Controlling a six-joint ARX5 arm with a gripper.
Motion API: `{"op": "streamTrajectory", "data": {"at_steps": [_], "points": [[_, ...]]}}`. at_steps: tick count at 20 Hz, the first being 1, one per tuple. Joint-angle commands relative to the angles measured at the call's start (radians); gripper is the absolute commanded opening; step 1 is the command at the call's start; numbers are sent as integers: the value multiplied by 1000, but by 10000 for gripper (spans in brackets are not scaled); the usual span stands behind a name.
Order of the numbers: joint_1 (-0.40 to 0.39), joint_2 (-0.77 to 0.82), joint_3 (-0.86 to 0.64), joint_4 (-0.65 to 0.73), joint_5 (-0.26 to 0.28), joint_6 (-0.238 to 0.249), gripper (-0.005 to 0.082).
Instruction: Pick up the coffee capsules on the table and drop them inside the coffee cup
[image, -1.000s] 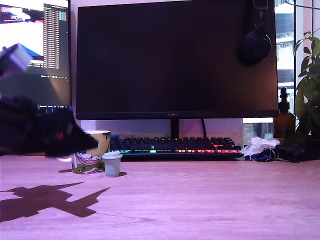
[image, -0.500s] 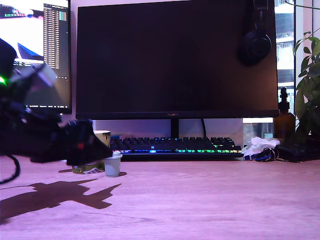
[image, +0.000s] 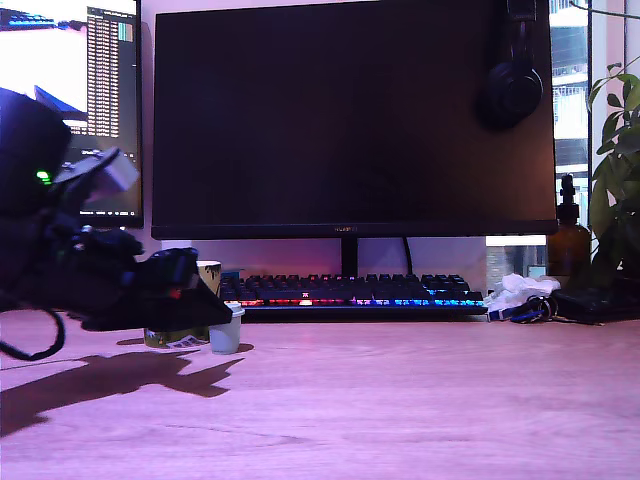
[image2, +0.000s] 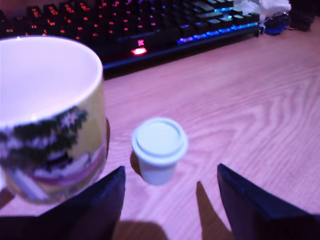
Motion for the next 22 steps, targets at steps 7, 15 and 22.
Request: {"op": "streamTrajectory", "data": {"at_steps": [7,15,22], "points": [[-1,109,69,-26,18,19,527],[-1,164,135,-47,43,20,527],[0,164,153,-48,41,26,513]]}}
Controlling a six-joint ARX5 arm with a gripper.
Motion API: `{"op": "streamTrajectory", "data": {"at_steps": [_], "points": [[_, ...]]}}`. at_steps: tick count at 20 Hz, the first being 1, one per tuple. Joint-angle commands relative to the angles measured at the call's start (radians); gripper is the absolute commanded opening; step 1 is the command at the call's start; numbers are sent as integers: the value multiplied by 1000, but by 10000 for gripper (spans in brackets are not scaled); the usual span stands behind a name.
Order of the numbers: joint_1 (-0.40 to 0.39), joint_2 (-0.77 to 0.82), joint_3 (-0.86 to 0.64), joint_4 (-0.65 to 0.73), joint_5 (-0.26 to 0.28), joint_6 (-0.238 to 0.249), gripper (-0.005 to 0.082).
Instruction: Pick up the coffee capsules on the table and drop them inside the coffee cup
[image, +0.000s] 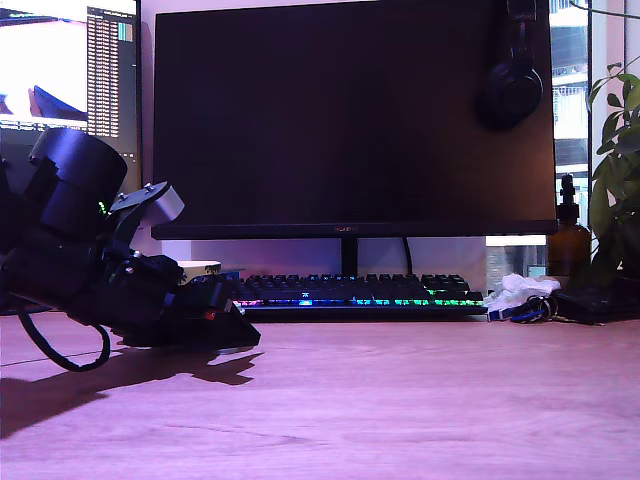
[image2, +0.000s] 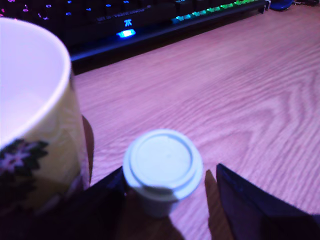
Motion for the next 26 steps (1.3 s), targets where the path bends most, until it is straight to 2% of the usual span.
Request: {"op": "streamTrajectory", "data": {"at_steps": [1,4,5,8,9,13,19,22,26], "points": [[0,23,7,7,-1,5,513],[0,23,7,7,-1,5,507],[0,23,7,8,-2,5,456],[1,23,8,12,-1,5,206],[1,23,8,13,-1,5,156],[1,23,8,18,0,4,142],[1,-11,8,14,57,-15,142],[1,-56,8,14,105,-41,142],[1,-145,8,11,124,-56,142]]}}
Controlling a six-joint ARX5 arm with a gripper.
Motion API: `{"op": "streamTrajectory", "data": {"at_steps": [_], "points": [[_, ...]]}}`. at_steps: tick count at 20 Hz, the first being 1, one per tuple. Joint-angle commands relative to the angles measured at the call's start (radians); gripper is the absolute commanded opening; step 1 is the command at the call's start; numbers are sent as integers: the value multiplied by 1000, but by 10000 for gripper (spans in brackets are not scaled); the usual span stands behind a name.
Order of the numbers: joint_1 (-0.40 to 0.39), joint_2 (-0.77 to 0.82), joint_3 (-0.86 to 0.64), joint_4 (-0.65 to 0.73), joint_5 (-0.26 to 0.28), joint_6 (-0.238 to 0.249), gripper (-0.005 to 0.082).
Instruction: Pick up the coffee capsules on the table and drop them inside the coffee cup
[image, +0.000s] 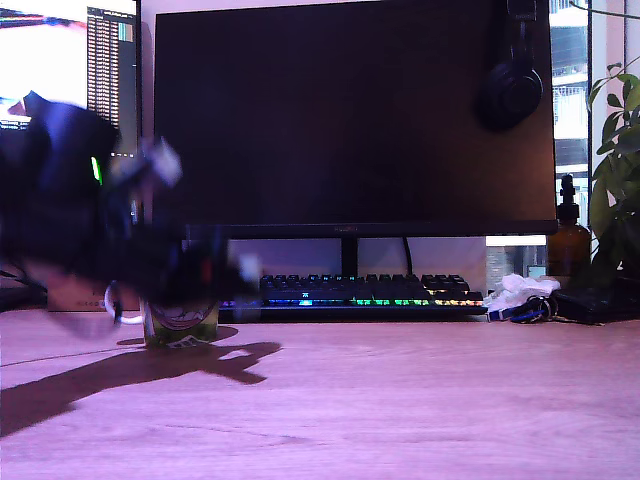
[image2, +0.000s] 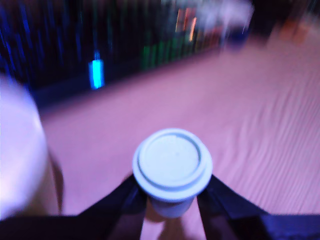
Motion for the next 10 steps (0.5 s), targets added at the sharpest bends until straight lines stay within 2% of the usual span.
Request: {"op": "streamTrajectory", "data": {"at_steps": [1,6,10], "points": [[2,-46,8,11,8,-5,142],[12,-151,8,4,5,-5,142],[79,-200,8,-62,-16,-4,142]]}}
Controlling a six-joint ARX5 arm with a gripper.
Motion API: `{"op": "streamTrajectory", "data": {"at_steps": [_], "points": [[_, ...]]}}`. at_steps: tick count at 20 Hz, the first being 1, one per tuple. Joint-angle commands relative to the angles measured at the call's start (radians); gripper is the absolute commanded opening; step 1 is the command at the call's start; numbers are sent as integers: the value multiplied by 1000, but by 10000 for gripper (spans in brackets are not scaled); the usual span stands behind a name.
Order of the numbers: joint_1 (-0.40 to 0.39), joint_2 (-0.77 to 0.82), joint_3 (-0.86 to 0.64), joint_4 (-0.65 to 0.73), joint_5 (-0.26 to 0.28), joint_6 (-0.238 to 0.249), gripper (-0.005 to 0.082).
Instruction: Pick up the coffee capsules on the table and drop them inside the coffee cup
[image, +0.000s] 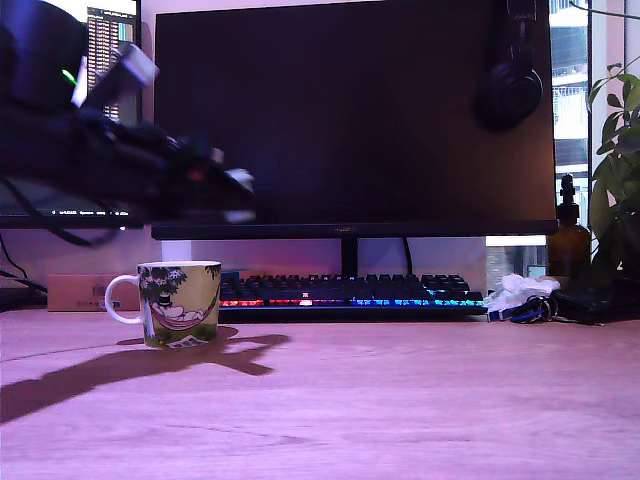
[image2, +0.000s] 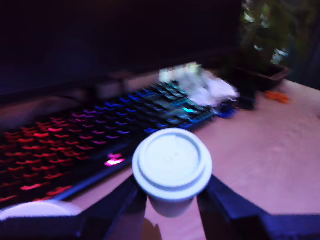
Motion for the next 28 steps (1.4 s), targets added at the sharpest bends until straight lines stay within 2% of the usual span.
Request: {"op": "streamTrajectory", "data": {"at_steps": [1,8,13,25,26,27,28], "points": [[43,-10,6,-12,-9,1,142],[158,-10,6,-47,-13,13,142],[164,-10,6,-68,-13,31,142],[163,-8,13,-70,-13,31,146],[163,-8,18,-71,-13,31,152],[163,-8,20,-71,-13,31,198],[163,-8,20,-70,-11,32,298]]}}
